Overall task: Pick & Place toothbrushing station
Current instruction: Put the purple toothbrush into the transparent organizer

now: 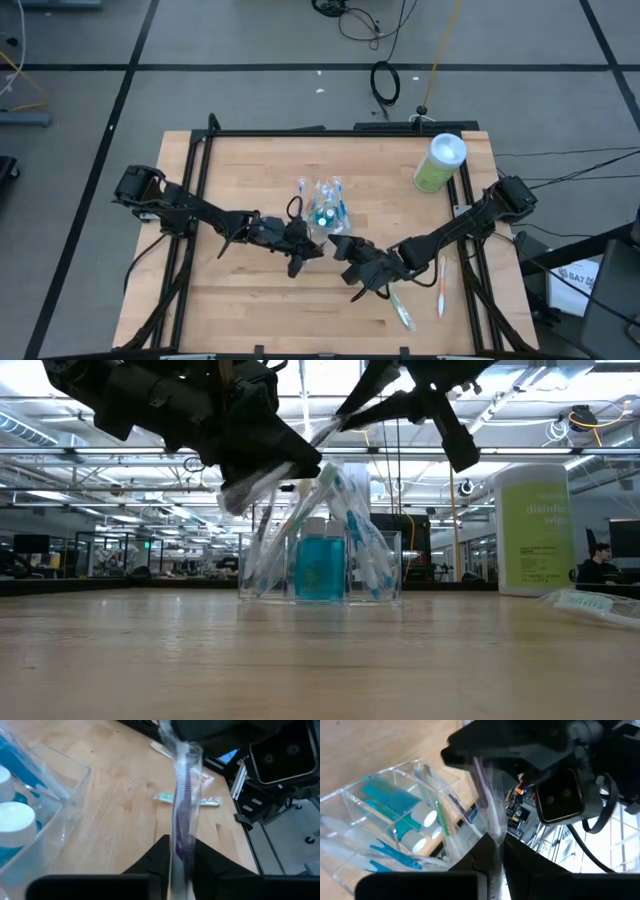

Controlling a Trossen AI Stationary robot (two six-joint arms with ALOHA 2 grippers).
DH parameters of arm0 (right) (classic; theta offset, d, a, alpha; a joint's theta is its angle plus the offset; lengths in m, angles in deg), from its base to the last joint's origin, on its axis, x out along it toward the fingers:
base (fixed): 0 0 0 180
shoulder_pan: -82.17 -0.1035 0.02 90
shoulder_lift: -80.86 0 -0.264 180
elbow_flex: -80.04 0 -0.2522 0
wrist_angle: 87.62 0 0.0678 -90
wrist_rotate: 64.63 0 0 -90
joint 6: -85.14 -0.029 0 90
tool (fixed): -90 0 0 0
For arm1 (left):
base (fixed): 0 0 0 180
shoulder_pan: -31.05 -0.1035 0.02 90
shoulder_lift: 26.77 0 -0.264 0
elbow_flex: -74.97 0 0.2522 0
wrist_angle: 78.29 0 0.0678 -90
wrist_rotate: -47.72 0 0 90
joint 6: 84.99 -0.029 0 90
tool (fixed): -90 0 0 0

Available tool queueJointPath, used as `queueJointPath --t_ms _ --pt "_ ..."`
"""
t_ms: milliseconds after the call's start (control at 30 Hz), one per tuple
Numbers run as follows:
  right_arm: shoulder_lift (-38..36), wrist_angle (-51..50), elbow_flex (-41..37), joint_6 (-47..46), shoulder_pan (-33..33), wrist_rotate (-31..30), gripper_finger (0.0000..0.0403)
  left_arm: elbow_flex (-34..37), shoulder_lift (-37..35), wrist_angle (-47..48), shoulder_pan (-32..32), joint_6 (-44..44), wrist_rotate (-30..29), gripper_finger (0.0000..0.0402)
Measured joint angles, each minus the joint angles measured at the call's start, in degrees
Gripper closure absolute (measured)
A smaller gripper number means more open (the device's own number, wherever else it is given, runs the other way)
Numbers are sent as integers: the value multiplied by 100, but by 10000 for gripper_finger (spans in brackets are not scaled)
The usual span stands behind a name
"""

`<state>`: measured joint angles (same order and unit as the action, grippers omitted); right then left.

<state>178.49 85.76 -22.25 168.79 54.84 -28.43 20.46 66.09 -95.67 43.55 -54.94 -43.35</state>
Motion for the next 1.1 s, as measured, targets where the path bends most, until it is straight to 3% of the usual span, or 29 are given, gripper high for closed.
queueJointPath --t_ms 167,300,433,600,800,933,1100 --pt "0 35 2 -262 0 20 354 0 -2 13 -2 -107 -26 386" --pt "0 39 2 -1003 -4 19 327 0 -2 15 -8 -103 -67 382" --pt "0 47 2 -2094 -18 -15 301 0 -2 15 -12 -39 -208 366" --pt "-205 -84 2 -3620 -112 -366 285 0 -2 11 -12 -215 -595 388" --pt "-1385 -842 -471 -5560 -72 -390 291 2 2 -219 -17 -302 -706 367" --pt "-2592 -545 -1493 -7192 206 590 293 4 2 -279 -17 -525 -690 376" --pt "-3341 2337 -3334 -8412 647 1922 291 4 2 -571 -17 -978 -756 384"
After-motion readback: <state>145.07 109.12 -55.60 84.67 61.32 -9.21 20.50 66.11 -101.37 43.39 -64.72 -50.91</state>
